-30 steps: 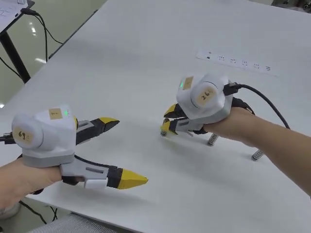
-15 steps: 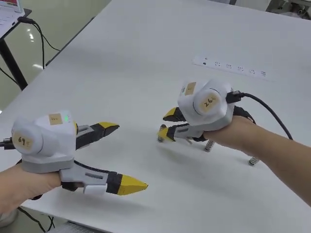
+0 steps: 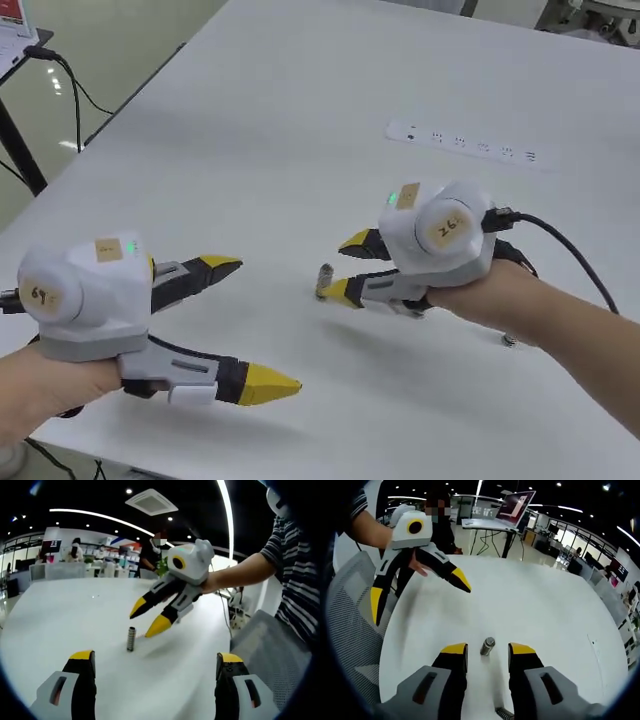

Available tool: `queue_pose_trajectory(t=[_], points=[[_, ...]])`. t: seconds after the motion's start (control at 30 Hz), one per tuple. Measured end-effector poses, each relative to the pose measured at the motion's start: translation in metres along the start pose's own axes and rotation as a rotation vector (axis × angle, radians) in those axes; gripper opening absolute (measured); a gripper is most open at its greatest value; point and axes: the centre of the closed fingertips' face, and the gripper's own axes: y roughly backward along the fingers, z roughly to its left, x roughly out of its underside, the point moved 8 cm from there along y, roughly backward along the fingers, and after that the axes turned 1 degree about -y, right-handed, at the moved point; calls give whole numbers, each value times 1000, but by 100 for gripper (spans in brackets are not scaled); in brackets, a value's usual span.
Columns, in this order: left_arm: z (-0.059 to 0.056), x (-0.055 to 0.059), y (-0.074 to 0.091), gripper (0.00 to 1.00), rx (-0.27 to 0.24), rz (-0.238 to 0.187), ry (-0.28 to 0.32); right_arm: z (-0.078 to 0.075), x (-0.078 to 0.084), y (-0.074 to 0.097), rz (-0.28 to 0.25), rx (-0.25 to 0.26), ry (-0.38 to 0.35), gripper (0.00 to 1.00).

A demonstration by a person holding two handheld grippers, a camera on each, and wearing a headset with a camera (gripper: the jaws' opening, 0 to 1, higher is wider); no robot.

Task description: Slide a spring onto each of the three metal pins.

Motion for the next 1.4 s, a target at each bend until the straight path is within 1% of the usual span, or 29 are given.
queue_pose_trajectory(t=[0.1,0.2,0.43,0.53,0.67,0.77,0.9,1.0,1.1,1.17,1.27,1.4], points=[[0,-1,-1,98,1,3,-5,2,1,4,-16,3,-21,34],[0,-2,-2,98,4,-7,3,5,3,8,-31,5,-44,36],[-2,-4,-2,98,2,-14,3,13,8,17,-53,13,-58,41],[-3,-5,-1,98,2,-16,1,16,9,23,-78,28,-61,46],[-4,-5,-1,98,1,-14,-1,17,10,31,-115,41,-90,50],[-4,-6,-2,98,1,-16,-1,18,13,37,-131,55,-99,54],[-5,-9,-3,98,4,-19,-2,19,19,44,-157,71,-138,56],[-6,-9,-4,98,5,-16,-8,22,23,49,-161,81,-144,58],[-6,-10,-4,98,7,-13,-11,23,28,55,-157,97,-169,63],[-6,-11,-5,98,5,-13,-11,24,32,59,-173,111,-184,66],[-7,-12,-5,98,3,-14,-14,27,37,65,-179,123,-193,68],[-7,-14,-6,98,0,-16,-16,28,44,71,-194,139,-228,71]])
